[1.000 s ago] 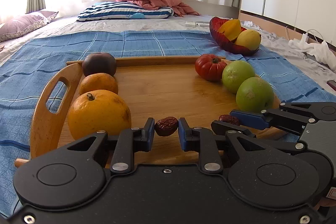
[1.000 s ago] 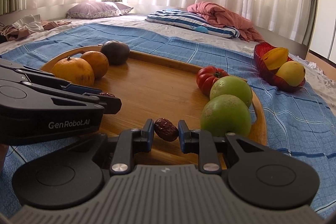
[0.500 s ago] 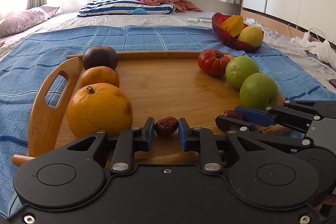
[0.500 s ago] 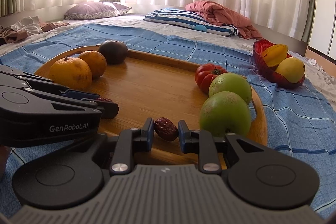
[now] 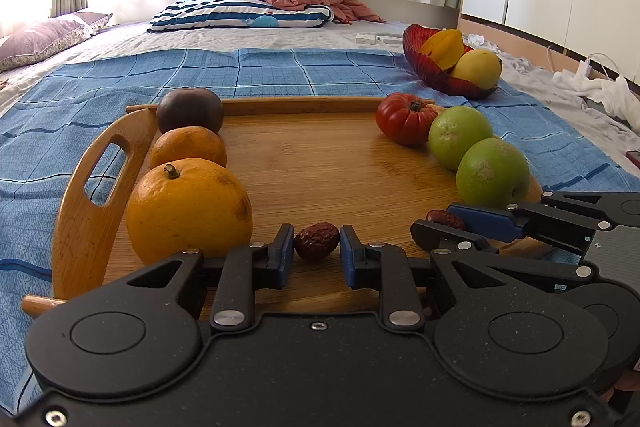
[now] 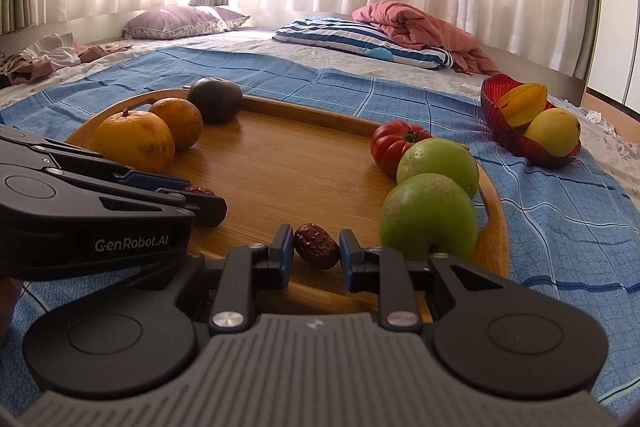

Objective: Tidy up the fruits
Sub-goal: 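Lift both held red dates and carry them over the wooden tray, then lower the dates onto the tray and open both tools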

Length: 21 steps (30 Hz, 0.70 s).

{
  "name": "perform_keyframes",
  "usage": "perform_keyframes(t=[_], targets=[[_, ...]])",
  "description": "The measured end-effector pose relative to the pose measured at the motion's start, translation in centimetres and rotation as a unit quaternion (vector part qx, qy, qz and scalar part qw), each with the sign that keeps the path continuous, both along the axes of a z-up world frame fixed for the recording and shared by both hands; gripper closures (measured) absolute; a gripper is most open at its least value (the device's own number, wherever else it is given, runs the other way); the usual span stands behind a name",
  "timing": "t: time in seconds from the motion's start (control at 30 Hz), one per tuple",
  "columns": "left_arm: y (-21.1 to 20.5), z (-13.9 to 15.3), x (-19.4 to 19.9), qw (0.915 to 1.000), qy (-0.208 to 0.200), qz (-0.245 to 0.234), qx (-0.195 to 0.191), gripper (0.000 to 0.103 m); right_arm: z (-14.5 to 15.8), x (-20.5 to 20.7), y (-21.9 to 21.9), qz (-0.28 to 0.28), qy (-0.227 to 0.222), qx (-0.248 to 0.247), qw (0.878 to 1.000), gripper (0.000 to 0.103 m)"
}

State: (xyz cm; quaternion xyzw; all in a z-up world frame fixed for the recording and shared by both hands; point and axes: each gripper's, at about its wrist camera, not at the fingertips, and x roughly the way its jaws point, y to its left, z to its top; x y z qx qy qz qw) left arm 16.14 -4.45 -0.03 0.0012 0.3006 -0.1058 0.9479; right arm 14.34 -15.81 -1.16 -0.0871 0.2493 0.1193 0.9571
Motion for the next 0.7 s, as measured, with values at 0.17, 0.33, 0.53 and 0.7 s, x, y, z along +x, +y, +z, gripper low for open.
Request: perform_keyframes(t=[0.17, 0.33, 0.53, 0.7], targets=[[0.0, 0.0, 0.0, 1.0, -0.001, 0.002, 0.001, 0.08, 0.0, 0.0, 0.0, 0.0, 0.0, 0.0, 1.0, 0.072], [0.2, 0.0, 0.0, 0.9999, -0.002, 0.01, -0.003, 0.074, 0.2, -0.1, -0.3, -0.004, -0.001, 0.011, 1.0, 0.052], [0.8, 0.4, -0.5, 0.9998, -0.004, 0.013, -0.015, 0.07, 0.4, -0.5, -0.8, -0.011, -0.007, 0.024, 1.0, 0.046], [1.1, 1.0, -1.5, 0.9995, -0.012, 0.017, -0.022, 0.065, 0.8, -1.4, -1.1, -0.017, -0.025, 0.033, 0.999, 0.043]])
